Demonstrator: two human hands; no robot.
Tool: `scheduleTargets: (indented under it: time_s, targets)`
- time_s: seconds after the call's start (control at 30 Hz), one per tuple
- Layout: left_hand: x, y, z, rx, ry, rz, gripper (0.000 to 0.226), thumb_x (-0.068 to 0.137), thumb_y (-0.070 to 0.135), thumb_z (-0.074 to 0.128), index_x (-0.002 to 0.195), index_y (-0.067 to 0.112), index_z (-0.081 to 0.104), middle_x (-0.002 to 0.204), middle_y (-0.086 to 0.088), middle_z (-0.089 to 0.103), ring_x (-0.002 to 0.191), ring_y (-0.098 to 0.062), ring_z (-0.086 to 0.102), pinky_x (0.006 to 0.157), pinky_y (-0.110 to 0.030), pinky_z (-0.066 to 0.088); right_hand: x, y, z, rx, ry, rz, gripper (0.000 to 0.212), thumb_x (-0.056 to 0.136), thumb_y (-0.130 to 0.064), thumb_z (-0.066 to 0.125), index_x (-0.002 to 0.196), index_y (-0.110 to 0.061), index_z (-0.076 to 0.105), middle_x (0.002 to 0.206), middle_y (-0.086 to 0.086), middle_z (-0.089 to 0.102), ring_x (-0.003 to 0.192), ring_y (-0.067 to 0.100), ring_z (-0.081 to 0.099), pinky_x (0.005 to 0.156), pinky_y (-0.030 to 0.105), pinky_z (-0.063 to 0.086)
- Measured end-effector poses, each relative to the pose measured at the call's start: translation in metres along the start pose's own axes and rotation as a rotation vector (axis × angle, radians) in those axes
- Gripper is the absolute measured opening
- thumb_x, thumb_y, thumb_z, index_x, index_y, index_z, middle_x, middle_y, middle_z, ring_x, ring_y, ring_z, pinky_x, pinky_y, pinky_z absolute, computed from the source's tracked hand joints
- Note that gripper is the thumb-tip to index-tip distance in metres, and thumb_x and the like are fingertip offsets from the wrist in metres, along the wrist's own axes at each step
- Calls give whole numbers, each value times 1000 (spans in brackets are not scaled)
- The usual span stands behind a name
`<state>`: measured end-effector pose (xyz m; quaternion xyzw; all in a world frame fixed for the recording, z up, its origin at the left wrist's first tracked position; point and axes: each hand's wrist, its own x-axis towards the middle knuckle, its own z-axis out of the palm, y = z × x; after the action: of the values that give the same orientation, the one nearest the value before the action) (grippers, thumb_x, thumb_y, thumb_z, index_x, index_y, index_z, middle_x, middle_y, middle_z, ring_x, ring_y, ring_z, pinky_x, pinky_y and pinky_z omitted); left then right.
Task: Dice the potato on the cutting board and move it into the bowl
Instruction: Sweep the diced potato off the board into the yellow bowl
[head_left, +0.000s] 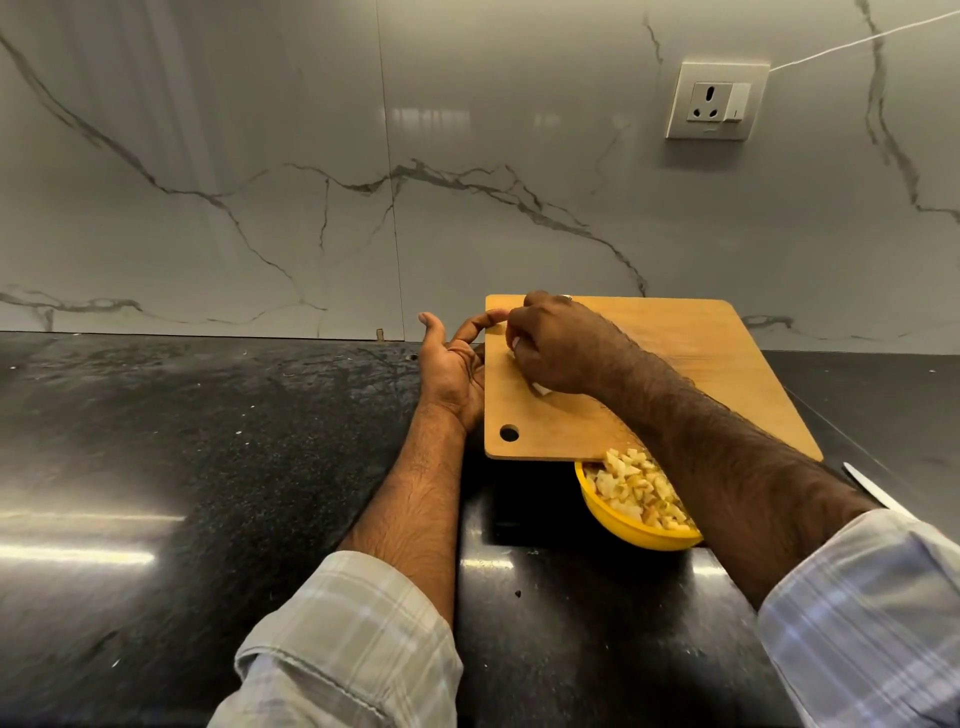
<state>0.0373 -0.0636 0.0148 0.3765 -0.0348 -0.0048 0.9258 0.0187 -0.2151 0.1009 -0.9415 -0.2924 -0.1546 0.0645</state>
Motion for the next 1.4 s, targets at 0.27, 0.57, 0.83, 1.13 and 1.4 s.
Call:
scheduleTargets:
  time_s: [0.27,0.57,0.83,1.13,1.4]
  targets:
    - [-1,2,4,200,59,50,60,108,59,41,128,9,67,97,-17,74,79,-30,69,69,-43,57,-20,6,2,3,15,-163,25,99,-38,66,117,-25,79,117,-7,61,99,10,54,77,26,45]
    - [4,-1,12,206,117,92,44,109,13,51,151,27,53,135,-9,64,114,-32,70,78,-47,64,-64,49,-20,253,-109,-126,9,94,-21,76,100,-25,81,101,-14,68,90,4,64,79,26,55]
    - [8,-1,14,298,110,53,32,112,22,46,134,4,62,127,-22,71,101,-33,74,77,-46,65,-57,16,-5,-13,7,-329,34,97,-21,53,120,-26,78,131,-10,66,120,13,58,98,35,55]
    - [14,-5,6,314,136,66,33,110,23,50,137,8,63,128,-19,72,118,-39,70,99,-61,57,-73,26,-16,195,209,-132,32,86,-22,58,107,-22,82,109,-7,76,90,11,69,79,37,61]
    - [17,-7,-2,333,156,84,32,110,27,53,131,10,69,125,-18,74,118,-38,70,98,-62,57,-30,35,-15,-1,-41,4,37,106,-25,47,139,-21,64,140,2,56,127,23,52,104,39,50]
